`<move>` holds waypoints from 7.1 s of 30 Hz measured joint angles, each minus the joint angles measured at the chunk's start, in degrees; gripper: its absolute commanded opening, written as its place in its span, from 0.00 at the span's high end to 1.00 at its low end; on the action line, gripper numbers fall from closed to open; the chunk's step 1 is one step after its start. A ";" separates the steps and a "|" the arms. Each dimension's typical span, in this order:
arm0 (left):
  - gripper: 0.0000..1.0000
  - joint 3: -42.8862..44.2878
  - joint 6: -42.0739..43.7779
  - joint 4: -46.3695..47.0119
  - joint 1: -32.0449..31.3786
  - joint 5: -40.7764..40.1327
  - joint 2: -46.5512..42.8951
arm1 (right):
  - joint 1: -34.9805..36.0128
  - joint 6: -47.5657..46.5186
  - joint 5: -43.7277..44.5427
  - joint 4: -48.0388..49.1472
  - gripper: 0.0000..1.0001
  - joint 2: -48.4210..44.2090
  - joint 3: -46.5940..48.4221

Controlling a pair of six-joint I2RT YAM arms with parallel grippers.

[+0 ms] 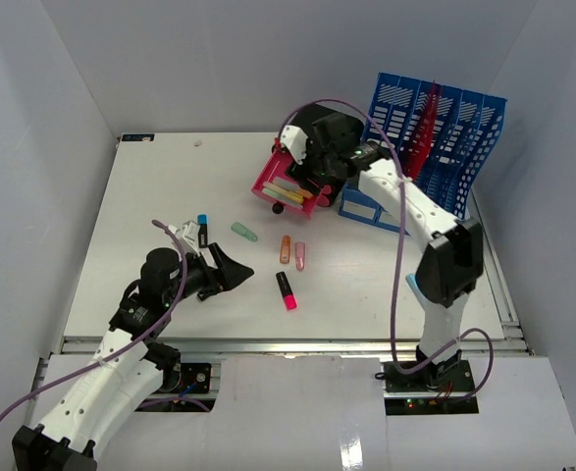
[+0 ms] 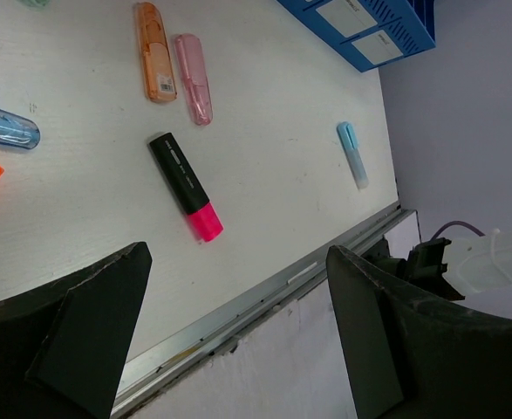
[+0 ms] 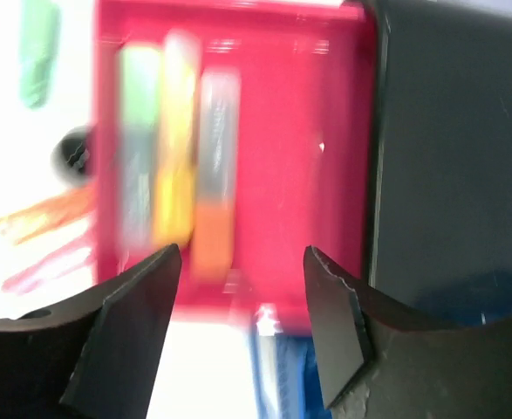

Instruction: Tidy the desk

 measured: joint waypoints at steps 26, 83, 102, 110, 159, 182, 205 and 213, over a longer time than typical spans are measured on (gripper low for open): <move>0.07 -1.28 3.13 3.23 0.00 1.01 1.57 | -35.93 -7.03 4.77 -4.85 0.17 -35.41 -65.41; 0.07 -2.72 -4.40 4.36 0.00 0.37 1.39 | 6.05 -2.59 13.22 1.29 0.85 11.36 11.90; 0.07 -1.29 -4.32 2.27 0.00 0.16 -1.11 | 5.87 -2.23 19.68 4.02 0.49 11.86 10.23; 0.07 0.07 -3.48 -0.80 0.00 -1.59 -3.91 | 5.80 -3.38 -0.96 -0.93 0.59 4.93 6.85; 0.07 0.14 -3.98 -9.72 0.00 -5.74 -12.95 | 19.07 -2.15 42.33 22.38 0.91 15.62 -4.55; 0.08 0.13 -4.12 -1.67 0.00 -3.25 -4.17 | 8.68 0.11 21.10 13.07 0.69 11.81 -1.36; 0.38 39.67 -10.54 46.59 0.00 9.31 76.27 | -35.37 -2.35 -54.24 6.68 0.48 -40.16 -49.03; 0.41 51.00 -13.56 45.91 0.00 7.63 89.58 | -37.84 -2.44 -60.30 7.89 0.48 -42.00 -49.47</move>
